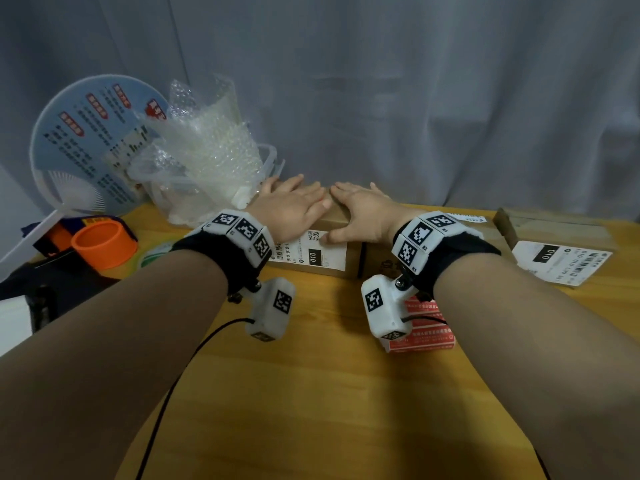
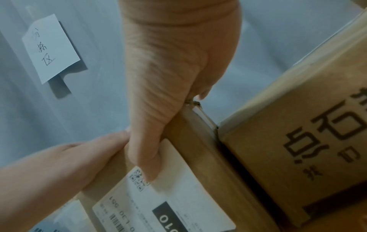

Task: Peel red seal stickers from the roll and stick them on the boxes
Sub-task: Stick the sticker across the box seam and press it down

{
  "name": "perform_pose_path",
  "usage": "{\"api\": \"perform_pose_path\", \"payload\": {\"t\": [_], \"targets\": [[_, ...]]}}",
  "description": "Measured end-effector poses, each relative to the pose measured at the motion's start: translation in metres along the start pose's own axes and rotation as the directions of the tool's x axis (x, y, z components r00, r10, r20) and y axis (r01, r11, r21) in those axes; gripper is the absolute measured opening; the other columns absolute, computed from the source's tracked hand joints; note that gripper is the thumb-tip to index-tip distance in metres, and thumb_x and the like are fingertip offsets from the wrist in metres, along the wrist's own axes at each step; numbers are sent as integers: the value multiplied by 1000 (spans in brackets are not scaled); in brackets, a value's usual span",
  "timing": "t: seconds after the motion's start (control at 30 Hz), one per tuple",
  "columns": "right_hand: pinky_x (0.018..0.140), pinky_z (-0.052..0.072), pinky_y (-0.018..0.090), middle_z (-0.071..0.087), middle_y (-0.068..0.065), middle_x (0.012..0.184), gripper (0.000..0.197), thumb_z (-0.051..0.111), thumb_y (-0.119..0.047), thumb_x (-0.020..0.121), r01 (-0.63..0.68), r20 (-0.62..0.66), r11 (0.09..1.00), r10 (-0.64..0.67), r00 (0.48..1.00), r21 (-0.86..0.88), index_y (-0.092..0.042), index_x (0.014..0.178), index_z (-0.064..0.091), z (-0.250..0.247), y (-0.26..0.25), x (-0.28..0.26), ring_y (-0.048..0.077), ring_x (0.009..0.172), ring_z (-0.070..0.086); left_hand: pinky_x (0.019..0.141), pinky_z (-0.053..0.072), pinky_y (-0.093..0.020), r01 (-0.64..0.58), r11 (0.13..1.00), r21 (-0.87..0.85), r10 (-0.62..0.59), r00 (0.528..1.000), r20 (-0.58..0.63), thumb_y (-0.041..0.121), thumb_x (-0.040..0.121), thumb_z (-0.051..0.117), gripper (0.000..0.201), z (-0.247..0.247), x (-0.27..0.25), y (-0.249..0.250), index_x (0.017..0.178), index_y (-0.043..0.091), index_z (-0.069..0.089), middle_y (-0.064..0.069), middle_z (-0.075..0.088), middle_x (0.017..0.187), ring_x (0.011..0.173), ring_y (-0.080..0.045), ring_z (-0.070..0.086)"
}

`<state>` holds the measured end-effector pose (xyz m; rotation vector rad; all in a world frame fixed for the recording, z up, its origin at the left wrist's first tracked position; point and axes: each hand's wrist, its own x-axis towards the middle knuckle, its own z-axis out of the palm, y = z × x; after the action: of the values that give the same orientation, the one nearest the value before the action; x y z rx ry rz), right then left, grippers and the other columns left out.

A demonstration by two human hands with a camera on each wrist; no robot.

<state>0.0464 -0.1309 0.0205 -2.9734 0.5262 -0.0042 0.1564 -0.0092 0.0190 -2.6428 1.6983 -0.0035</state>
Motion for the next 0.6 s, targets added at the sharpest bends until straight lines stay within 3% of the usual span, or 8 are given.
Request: {"api": "perform_pose_path", "payload": {"t": [0.07, 0.17, 0.3, 0.4, 0.5, 0.6], "targets": [[118, -4, 47, 8, 2, 160, 102, 60, -62, 74, -21, 16, 999, 22, 1000, -35, -13, 149, 10, -1, -2, -3, 17, 147, 7, 117, -6, -44, -41, 999, -14, 41, 999, -29, 51, 97, 11, 56, -1, -14, -4, 147, 29, 25, 13, 24, 155, 147, -11, 4], [118, -7, 51, 6, 2, 160, 103, 57, -65, 74, -39, 33, 996, 42, 999, -79, -15, 150, 8, -3, -8, -8, 17, 147, 3, 115, 0, -36, -146, 989, -32, 140, 981, -138, 46, 99, 19, 50, -5, -38, -11, 137, 28, 46, 12, 46, 143, 143, -7, 20], [116, -8, 55, 4, 3, 160, 108, 57, -69, 71, -53, 25, 986, 58, 998, -156, -15, 150, 5, -9, -16, -17, 19, 148, 0, 112, 12, -32, -155, 988, -13, 148, 961, -235, 42, 98, 31, 45, -15, -55, -11, 103, 25, 72, 11, 66, 122, 130, -6, 43], [117, -7, 54, 0, 5, 160, 110, 56, -68, 73, -75, -33, 993, 73, 997, -92, -13, 149, 0, -16, -15, -35, 20, 148, 0, 108, 21, -38, -126, 990, -55, 102, 941, -322, 37, 96, 37, 36, -23, -57, 1, 115, 25, 65, 4, 66, 119, 121, -16, 48], [118, -4, 51, 6, 6, 160, 96, 52, -60, 81, -82, -87, 995, 76, 993, -64, -12, 150, 5, -24, -6, -62, 20, 148, 5, 105, 26, -40, -114, 987, -113, 63, 922, -381, 34, 95, 41, 34, -27, -56, 19, 120, 25, 62, 3, 62, 125, 122, -20, 45], [118, 17, 43, 28, 9, 154, 75, 53, -46, 86, -72, -165, 997, 69, 984, -12, -13, 147, 23, -29, 10, -91, 24, 143, 25, 102, 27, -36, -174, 971, -166, 87, 898, -430, 31, 94, 44, 29, -27, -56, 41, 114, 23, 65, 2, 62, 122, 119, -21, 44]]}}
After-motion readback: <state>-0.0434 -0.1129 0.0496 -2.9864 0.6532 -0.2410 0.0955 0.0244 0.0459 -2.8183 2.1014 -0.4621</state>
